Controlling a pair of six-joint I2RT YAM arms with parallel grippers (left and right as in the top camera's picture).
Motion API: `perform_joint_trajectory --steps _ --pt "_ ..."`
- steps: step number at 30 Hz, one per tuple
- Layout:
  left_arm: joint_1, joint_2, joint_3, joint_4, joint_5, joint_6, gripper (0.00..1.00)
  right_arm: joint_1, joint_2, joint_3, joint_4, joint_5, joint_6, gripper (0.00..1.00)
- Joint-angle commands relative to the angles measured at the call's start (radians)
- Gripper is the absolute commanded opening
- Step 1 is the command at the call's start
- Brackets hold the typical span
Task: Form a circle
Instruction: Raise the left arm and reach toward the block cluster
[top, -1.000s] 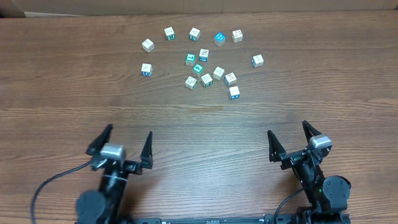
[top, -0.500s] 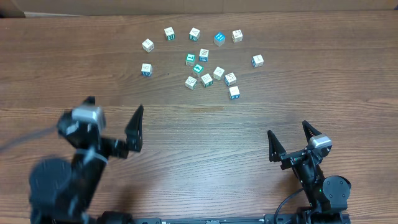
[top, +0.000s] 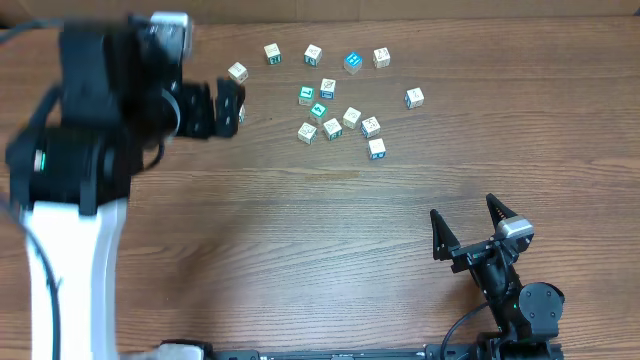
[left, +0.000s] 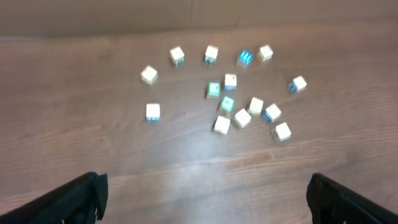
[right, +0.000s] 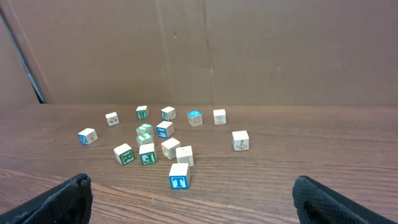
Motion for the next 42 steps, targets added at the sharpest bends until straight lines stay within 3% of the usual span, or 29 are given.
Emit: perform_joint_trajectory --steps 1,7,12,17,20,23,30,33,36,42 --pt "0.01 0.154 0.17 -0.107 0.016 0.006 1.0 -0.003 -0.008 -0.01 0.006 0.007 -0.005 1.0" --pt "0.01 0.315 0.209 -0.168 0.019 -0.01 1.0 -0.003 -0.008 -0.01 0.006 0.007 -0.005 1.0" --pt "0.01 0.383 0.209 -0.153 0.022 -0.107 1.0 -0.003 -0.008 -0.01 0.006 0.007 -0.005 1.0" --pt "0.01 0.432 0.208 -0.138 0.05 -0.116 0.98 -0.003 -0.008 -0.01 0.006 0.007 -0.005 1.0" --pt "0.01 0.443 0.208 -0.136 0.073 -0.116 0.67 -0.003 -0.008 -0.01 0.006 0.007 -0.005 1.0" --pt "0.01 0.45 0.208 -0.136 0.084 -0.116 0.42 -0.003 -0.008 -0.01 0.006 0.007 -0.005 1.0" --pt "0.01 0.45 0.207 -0.155 0.095 -0.115 0.13 -0.003 -0.008 -0.01 0.006 0.007 -0.005 1.0" --pt "0.01 0.45 0.207 -0.154 0.098 -0.116 0.15 -0.003 -0.008 -0.01 0.006 0.007 -0.005 1.0" --pt "0.009 0.45 0.207 -0.154 0.097 -0.116 0.27 -0.003 -0.008 -0.01 0.006 0.007 -0.005 1.0" --pt "-0.002 0.45 0.207 -0.154 0.097 -0.14 0.29 -0.003 -0.008 -0.01 0.006 0.007 -0.005 1.0"
